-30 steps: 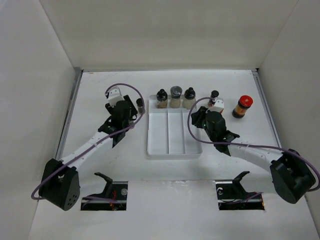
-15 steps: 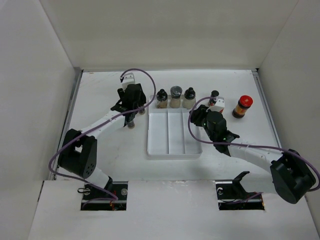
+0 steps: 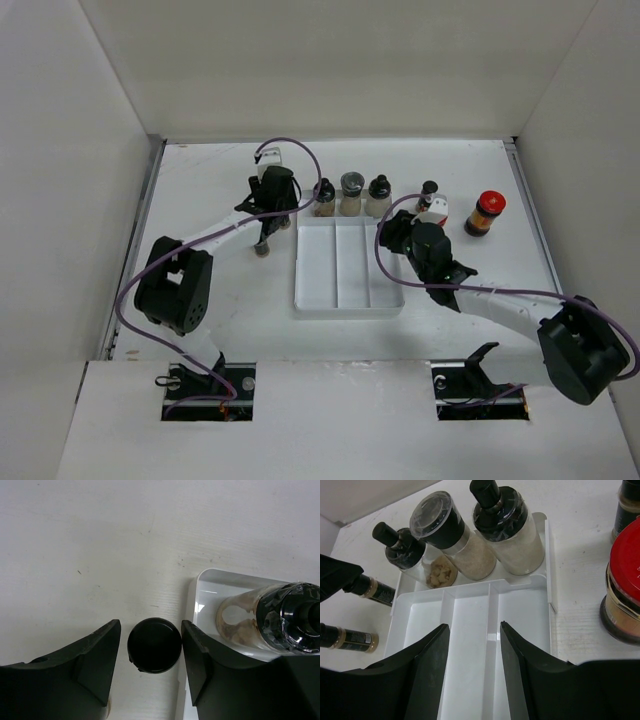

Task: Organize the condiment bottles

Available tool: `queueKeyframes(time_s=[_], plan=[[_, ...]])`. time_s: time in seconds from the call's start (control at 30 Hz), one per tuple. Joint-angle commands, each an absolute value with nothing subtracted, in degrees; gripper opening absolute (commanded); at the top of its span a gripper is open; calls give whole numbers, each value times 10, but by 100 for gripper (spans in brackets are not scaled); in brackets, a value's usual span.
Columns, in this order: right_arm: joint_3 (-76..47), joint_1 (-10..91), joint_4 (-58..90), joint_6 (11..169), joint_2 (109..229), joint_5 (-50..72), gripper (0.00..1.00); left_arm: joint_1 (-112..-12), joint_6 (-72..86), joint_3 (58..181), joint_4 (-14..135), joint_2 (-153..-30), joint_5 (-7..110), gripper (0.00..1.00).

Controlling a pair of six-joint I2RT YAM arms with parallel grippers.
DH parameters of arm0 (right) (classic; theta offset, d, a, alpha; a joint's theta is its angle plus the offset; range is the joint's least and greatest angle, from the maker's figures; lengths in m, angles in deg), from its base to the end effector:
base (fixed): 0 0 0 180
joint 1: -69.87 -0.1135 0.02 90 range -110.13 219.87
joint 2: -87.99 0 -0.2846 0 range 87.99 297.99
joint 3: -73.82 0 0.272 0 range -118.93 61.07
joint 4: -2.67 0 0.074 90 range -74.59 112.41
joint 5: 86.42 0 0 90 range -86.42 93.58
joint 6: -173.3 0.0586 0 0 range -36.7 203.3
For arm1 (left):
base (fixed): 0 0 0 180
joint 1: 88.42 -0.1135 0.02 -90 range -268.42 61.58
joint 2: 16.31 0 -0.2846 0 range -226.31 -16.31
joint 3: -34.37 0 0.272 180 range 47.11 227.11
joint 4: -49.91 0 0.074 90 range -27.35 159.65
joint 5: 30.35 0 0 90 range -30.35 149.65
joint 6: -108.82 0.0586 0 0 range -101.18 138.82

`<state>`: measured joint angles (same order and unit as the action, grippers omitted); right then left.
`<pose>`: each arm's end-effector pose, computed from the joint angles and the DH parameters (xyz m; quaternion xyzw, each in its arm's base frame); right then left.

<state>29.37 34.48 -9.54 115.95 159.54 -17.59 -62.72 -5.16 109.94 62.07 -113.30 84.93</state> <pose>0.2539 0.1544 0.2265 0.0933 0.7817 0.2145 0.5781 0.3836 -0.1568 0.2264 -0.0905 0.8613 -0.0188 0.4996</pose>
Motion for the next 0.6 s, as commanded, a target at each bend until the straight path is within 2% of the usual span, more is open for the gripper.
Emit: queueKeyframes(time_s=[0.0,0.13,0.27,0.33,0.43,0.57], plan=[[291,337,-132,1161,1600,-180,52,-621,-44,1128,613,-1133,850,48],[292,337,-132,1161,1599,-180,53,-623,-46,1122,615,-1140,856,44],[292,337,-132,1161,1599,-179,56,-621,-49,1121,618,-1144,856,44],[292,337,-132,1160,1597,-180,56,-620,-47,1122,617,-1143,856,38],[293,337,-132,1161,1595,-178,56,-619,-48,1122,611,-1119,856,31],[293,337,-132,1161,1595,-178,56,-604,-35,1121,607,-1060,873,30]])
